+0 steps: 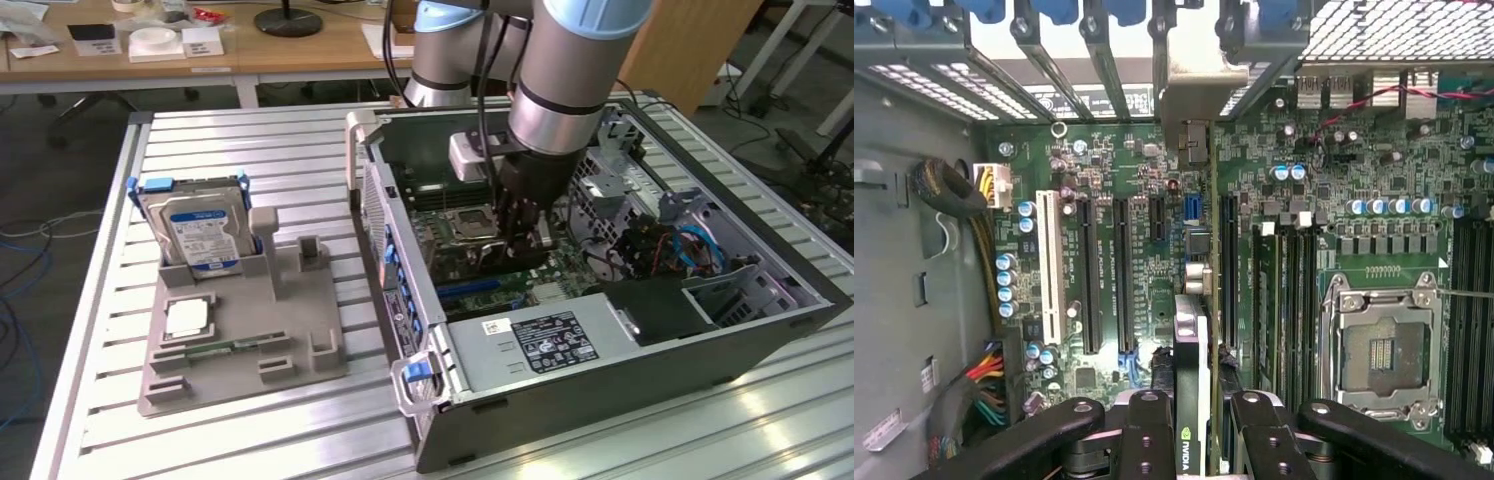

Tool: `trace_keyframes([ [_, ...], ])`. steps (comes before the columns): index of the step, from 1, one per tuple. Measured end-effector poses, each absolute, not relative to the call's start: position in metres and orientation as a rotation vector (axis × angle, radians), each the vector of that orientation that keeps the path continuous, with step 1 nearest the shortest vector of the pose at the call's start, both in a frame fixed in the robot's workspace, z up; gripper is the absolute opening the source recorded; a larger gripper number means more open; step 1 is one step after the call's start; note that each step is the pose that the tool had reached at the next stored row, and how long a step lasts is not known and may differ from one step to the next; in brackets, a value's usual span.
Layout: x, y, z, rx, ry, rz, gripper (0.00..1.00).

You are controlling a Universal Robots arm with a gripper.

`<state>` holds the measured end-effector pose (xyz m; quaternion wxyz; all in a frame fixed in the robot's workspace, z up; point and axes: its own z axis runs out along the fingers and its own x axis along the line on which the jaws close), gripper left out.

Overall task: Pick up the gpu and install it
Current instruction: 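Insert the gpu into the slot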

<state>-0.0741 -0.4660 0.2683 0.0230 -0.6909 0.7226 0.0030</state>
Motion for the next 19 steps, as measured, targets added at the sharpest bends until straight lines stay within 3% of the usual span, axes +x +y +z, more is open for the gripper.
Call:
trace_keyframes([
  [19,-0.0828,-0.4672,0.2634,-2.141,2.238,0.007,0.27],
])
